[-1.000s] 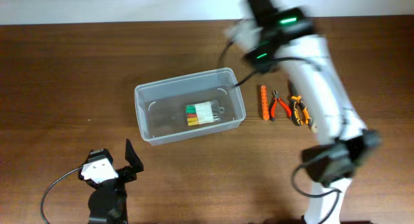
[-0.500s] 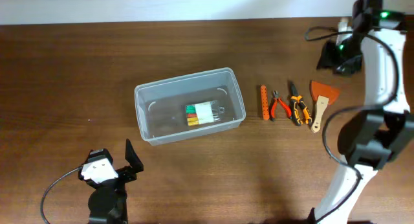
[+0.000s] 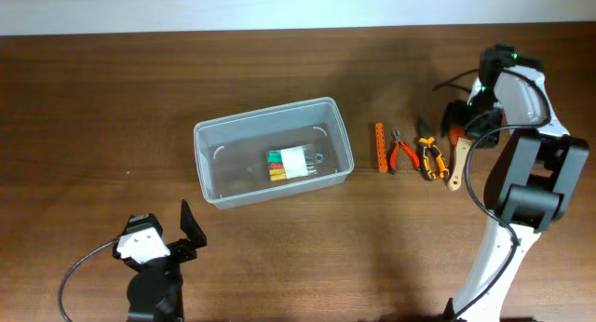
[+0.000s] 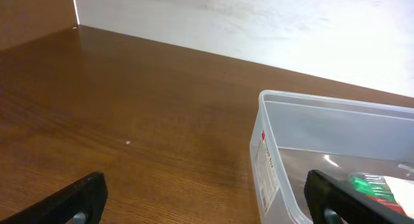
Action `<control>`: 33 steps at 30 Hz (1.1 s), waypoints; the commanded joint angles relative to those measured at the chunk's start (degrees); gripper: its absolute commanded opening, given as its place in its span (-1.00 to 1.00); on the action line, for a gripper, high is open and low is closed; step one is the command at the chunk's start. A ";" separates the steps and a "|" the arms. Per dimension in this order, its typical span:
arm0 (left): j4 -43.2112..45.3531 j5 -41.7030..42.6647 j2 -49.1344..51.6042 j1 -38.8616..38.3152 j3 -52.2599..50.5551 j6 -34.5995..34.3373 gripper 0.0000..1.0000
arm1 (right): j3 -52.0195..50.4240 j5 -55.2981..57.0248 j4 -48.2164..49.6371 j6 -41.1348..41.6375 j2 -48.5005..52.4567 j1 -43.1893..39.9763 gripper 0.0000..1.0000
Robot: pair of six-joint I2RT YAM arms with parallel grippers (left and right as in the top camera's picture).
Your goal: Pack container
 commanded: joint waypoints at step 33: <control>-0.04 -0.22 -0.26 -0.24 -0.22 0.50 0.99 | 0.31 0.48 -5.90 2.49 -1.53 -1.99 0.69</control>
